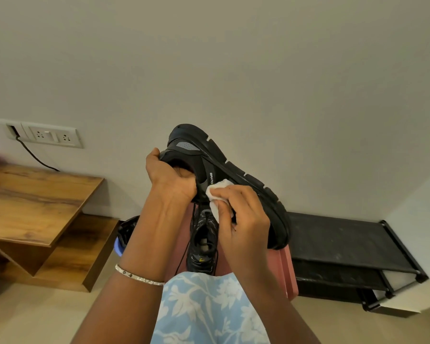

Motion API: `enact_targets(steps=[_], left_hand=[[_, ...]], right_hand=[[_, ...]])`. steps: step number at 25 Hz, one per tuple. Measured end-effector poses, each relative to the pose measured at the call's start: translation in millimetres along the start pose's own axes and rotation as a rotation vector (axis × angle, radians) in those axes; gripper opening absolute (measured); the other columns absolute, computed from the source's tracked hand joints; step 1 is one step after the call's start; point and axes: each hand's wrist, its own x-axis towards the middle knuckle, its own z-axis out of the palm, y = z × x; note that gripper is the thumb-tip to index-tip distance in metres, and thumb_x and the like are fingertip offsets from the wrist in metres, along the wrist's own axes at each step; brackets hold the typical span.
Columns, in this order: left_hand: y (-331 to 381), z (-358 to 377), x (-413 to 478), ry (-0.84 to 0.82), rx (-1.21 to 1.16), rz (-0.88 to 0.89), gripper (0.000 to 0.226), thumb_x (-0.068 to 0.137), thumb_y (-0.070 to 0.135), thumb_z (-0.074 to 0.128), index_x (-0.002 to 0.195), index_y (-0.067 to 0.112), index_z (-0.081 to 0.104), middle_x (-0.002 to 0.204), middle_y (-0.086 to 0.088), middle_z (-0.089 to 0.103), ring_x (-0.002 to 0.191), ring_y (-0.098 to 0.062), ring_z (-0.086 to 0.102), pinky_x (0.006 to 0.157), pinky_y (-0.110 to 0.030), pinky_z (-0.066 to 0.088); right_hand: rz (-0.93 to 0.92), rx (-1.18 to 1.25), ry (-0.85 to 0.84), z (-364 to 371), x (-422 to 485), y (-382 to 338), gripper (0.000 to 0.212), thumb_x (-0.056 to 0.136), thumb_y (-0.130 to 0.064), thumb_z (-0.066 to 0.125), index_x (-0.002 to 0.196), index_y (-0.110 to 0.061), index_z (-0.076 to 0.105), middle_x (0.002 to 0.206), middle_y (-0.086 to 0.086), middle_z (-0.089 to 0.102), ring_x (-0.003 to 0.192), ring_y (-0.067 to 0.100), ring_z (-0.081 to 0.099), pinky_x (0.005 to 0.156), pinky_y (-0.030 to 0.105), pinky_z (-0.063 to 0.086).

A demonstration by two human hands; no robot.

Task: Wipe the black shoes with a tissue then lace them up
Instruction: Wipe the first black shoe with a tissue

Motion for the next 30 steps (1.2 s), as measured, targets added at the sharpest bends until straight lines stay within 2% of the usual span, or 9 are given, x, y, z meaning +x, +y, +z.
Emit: enact_targets(steps=[8,12,15,16,19,22,24,26,30], left_hand=[[-5,1,-25,-0.043,0.001,-0.022,0.047,0.099,0.045,0.043,0.111,0.005,0.064,0.109,-0.016,0.07,0.098,-0.031,0.065,0.082,-0.043,0.054],[-3,-2,-32,-0.011,0.013,-0.025,0.045,0.101,0.043,0.041,0.103,0.004,0.064,0.103,-0.017,0.069,0.096,-0.032,0.065,0.083,-0.044,0.053],[4,-5,-32,-0.024,-0.021,-0.02,0.046,0.1,0.044,0.04,0.116,0.008,0.065,0.113,-0.015,0.07,0.105,-0.031,0.066,0.094,-0.044,0.052],[4,-6,-33,-0.014,-0.024,-0.007,0.044,0.1,0.043,0.041,0.109,0.009,0.067,0.108,-0.015,0.072,0.103,-0.03,0.066,0.094,-0.044,0.052],[-5,-3,-40,0.007,-0.028,0.014,0.043,0.101,0.04,0.042,0.076,0.011,0.059,0.074,-0.012,0.072,0.083,-0.029,0.065,0.077,-0.043,0.053],[-10,-1,-43,-0.016,-0.012,0.001,0.04,0.1,0.042,0.044,0.081,0.011,0.061,0.085,-0.013,0.07,0.086,-0.029,0.066,0.072,-0.044,0.052],[-9,1,-40,-0.034,-0.008,0.009,0.039,0.099,0.043,0.046,0.09,0.009,0.064,0.091,-0.013,0.071,0.089,-0.03,0.067,0.073,-0.044,0.053],[-5,2,-38,-0.046,-0.006,0.026,0.042,0.098,0.043,0.047,0.104,0.007,0.066,0.099,-0.014,0.072,0.093,-0.031,0.068,0.075,-0.043,0.055],[-2,-2,-36,-0.066,0.008,0.051,0.044,0.097,0.044,0.049,0.114,0.008,0.066,0.108,-0.015,0.073,0.1,-0.032,0.068,0.08,-0.044,0.056]], right_hand=[[-0.029,0.082,-0.004,-9,28,-22,0.02,0.094,0.002,0.065,0.111,-0.005,0.073,0.107,0.007,0.069,0.103,0.02,0.066,0.089,0.028,0.055],[-0.052,-0.005,-0.042,-16,16,-22,0.021,0.093,-0.001,0.067,0.11,-0.01,0.075,0.107,0.003,0.069,0.101,0.019,0.06,0.086,0.018,0.047],[-0.089,-0.112,-0.02,-18,-19,-18,0.021,0.09,-0.002,0.067,0.105,-0.012,0.077,0.102,0.0,0.071,0.098,0.02,0.058,0.082,0.029,0.048],[-0.08,-0.124,-0.007,-19,-24,-17,0.022,0.09,0.0,0.067,0.104,-0.013,0.077,0.101,-0.001,0.071,0.097,0.02,0.058,0.083,0.03,0.048],[0.015,-0.106,0.065,-24,-11,-15,0.019,0.092,-0.001,0.063,0.103,-0.01,0.075,0.1,0.002,0.068,0.097,0.017,0.058,0.088,0.013,0.042],[0.155,-0.159,0.017,-34,15,-7,0.025,0.095,-0.02,0.054,0.11,-0.014,0.073,0.106,0.002,0.066,0.097,0.01,0.051,0.081,0.002,0.035],[0.202,-0.208,-0.09,-43,20,5,0.034,0.093,-0.026,0.048,0.114,-0.018,0.072,0.109,0.0,0.065,0.098,0.004,0.042,0.077,0.005,0.034],[0.188,-0.243,-0.113,-54,10,15,0.031,0.093,-0.025,0.049,0.113,-0.023,0.073,0.108,-0.002,0.066,0.098,0.004,0.041,0.078,0.013,0.036],[0.243,-0.232,-0.072,-71,-23,30,0.021,0.091,-0.014,0.067,0.106,-0.028,0.072,0.106,-0.007,0.067,0.101,0.013,0.052,0.079,0.043,0.052]])
